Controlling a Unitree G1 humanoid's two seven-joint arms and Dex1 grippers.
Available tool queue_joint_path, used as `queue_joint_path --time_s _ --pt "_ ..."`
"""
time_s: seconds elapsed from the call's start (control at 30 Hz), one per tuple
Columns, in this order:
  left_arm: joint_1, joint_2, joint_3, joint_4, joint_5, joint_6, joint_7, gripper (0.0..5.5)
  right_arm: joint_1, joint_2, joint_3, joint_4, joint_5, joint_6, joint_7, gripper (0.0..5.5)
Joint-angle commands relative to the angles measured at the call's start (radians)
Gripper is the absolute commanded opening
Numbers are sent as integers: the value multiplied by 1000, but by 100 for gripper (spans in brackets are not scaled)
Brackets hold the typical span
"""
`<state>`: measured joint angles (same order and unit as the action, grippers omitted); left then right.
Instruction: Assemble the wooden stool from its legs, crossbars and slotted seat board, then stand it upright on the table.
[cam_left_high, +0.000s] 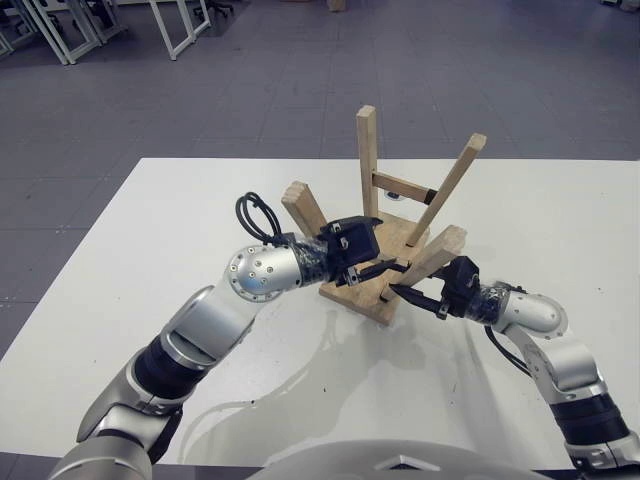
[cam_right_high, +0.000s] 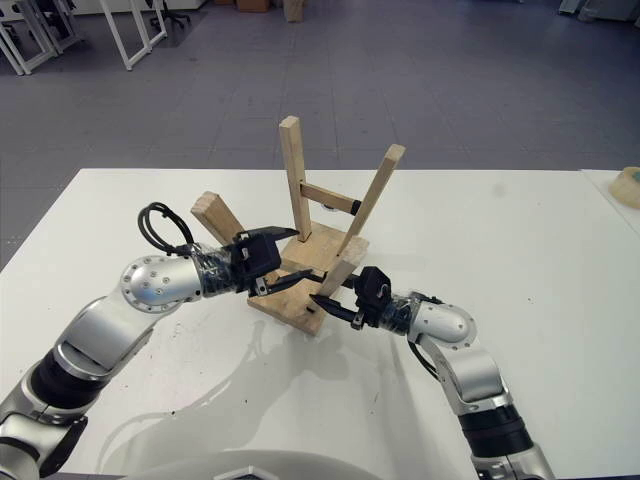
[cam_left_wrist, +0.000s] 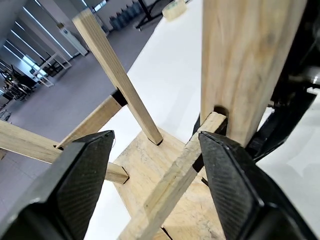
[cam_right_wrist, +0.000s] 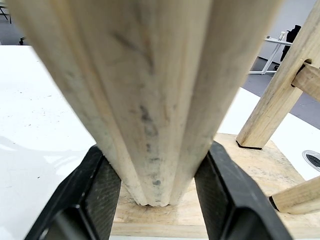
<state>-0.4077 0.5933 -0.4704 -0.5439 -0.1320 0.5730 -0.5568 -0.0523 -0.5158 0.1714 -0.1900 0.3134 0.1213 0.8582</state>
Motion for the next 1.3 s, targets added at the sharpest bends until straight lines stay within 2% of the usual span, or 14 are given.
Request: queue_joint_path --time_s 0.03,0.2,0.47,0.53,0.67,0.73,0.8,0.9,0.97,1.03,1.17,1.23,1.3 --pt "15 -17 5 36 43 -2 2 313 -17 -3 27 0 -34 37 -3 202" --pt "16 -23 0 36 69 5 -18 313 -33 -42 64 -32 -99 105 -21 202" --pt "64 76 -78 28 124 167 -94 313 -98 -138 142 -106 -174 340 -42 202" --pt "54 44 -70 48 136 187 -63 313 -113 -154 162 -119 -179 381 -42 202" --pt "17 -76 31 24 122 132 27 313 -142 -179 205 -63 -210 407 -34 202" --pt "21 -88 51 -29 101 91 7 313 -143 -181 217 -13 -221 406 -41 202" --pt "55 -54 55 -98 83 111 -36 313 -148 -178 224 26 -220 386 -39 202" --pt "117 66 28 -174 59 139 -142 313 -140 -170 202 37 -193 389 -55 202" --pt "126 88 22 -190 54 139 -166 313 -140 -166 199 45 -187 387 -60 202" --pt "107 60 66 -186 40 127 -151 313 -144 -161 203 59 -190 384 -60 202" --pt "15 -86 182 -137 19 77 -38 313 -143 -156 220 83 -198 374 -56 202" --pt "-19 -132 190 -107 34 66 7 313 -147 -154 220 87 -195 371 -54 202" --pt "-26 -136 149 -47 85 37 27 313 -149 -151 219 85 -192 370 -54 202"
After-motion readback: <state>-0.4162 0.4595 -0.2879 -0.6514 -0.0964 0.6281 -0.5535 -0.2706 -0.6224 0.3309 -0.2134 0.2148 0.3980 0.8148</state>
